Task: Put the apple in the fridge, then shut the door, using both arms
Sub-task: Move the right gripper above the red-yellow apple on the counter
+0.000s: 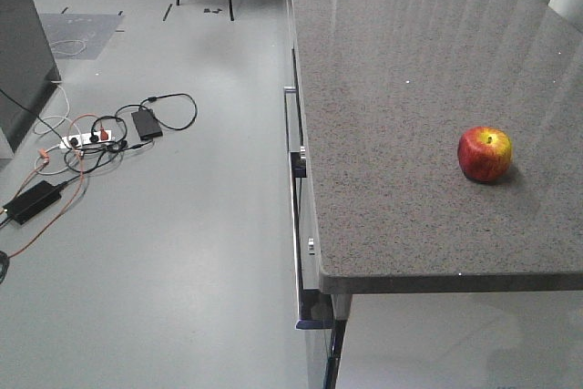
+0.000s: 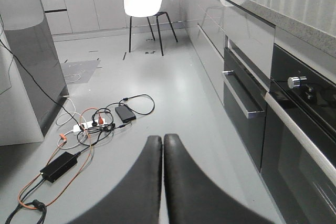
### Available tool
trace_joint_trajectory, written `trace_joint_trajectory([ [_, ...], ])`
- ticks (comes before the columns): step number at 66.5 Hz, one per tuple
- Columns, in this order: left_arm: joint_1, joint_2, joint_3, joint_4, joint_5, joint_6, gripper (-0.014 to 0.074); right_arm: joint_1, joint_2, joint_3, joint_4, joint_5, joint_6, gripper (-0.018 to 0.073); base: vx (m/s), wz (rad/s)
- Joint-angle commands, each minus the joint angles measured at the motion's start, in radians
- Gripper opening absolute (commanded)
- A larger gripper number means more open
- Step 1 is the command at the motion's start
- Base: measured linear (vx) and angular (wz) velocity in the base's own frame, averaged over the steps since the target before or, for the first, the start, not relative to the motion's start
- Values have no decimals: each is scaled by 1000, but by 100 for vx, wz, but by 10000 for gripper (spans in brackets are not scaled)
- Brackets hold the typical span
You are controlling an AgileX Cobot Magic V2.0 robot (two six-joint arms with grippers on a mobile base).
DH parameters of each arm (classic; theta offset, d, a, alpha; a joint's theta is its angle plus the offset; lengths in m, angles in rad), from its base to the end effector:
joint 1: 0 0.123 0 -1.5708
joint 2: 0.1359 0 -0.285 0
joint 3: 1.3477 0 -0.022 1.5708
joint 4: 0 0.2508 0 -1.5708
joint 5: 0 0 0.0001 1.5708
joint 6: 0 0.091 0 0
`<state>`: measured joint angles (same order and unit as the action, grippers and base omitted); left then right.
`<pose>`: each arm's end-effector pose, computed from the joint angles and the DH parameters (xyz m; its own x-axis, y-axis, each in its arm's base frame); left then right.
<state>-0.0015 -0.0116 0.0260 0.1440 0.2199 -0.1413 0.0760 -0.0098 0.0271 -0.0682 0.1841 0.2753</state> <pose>0.0557 0.0028 0.1853 -0.1444 -0.0005 -0.9895 -0.0296 0.9996 0.0038 0.0562 0.0031 0.1879 -0.1239 0.1979 -0.9724 -0.0388 0.9782 0.2040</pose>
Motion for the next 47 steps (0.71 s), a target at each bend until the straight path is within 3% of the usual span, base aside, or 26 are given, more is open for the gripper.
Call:
trace_joint_trajectory([
  [1,0,-14,19,-5,-72,-5,-6,-2,-9,-47,6,-82,4,-8,0,0],
  [24,0,-14,19,-5,-72,-5,-6,-2,232,-365,-173,35,1,-8,0,0],
  [42,0,-14,19,-5,-72,-5,-6,-2,509,-553,-334,26,-1,-8,0,0],
  [47,0,-14,19,-5,-72,-5,-6,-2,584,-592,-339,26,6,-8,0,0],
])
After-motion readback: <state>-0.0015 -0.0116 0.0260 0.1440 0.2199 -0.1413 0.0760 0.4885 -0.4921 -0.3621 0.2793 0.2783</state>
